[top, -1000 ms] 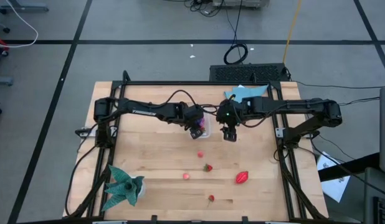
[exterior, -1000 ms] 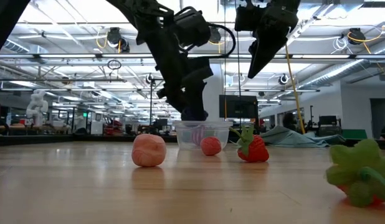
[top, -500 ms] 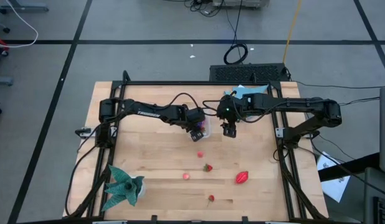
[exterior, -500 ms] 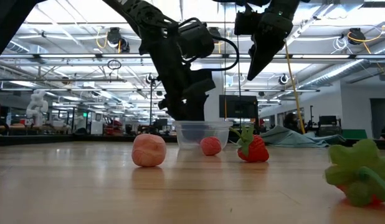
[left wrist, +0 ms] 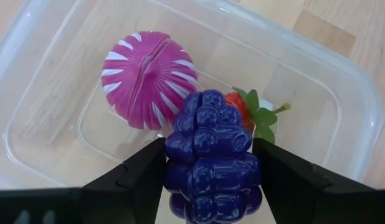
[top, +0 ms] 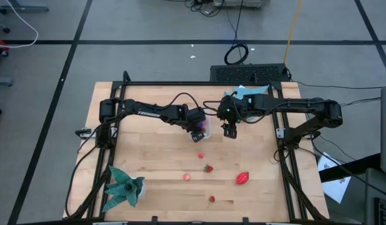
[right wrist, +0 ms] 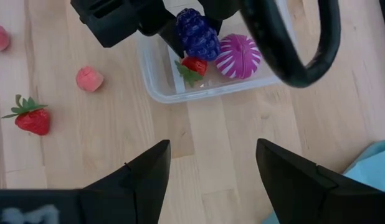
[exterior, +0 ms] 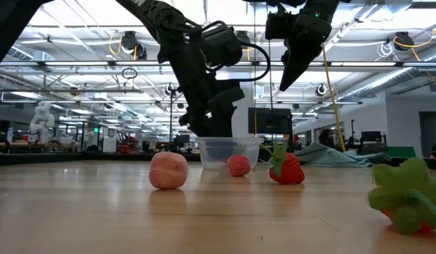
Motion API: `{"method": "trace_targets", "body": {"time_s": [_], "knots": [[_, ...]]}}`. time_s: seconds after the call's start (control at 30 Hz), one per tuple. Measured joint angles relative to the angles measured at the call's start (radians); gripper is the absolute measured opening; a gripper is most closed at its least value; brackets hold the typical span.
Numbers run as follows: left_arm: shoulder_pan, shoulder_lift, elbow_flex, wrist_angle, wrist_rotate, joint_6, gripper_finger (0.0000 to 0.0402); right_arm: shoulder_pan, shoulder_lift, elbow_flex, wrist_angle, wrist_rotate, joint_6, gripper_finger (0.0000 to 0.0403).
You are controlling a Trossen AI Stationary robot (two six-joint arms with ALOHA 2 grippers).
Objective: Pick and placing Produce into tupperware
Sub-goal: Put the purple grapes into the transparent bin, then put the red dragon fruit into the transparent bin
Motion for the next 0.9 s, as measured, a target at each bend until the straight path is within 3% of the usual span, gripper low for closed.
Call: {"method": "trace_targets", "body": {"time_s": [0.2,0.6,0.9], "knots": [[0.001,0.0,0.0,0.003,0.001,0.003,0.0243,0.0,0.0,0.0,0.0,0.0,0.0,0.0226],[0.001,-0.006,0.0,0.042,-0.029,0.003,0.0328,0.0,0.0,0.0,0.0,0.0,0.001,0.0226],[0.001,-0.125,0.0,-0.002,-0.061,0.044,0.0331,0.001,0.0,0.0,0.0,0.0,0.001,0.0226]]}}
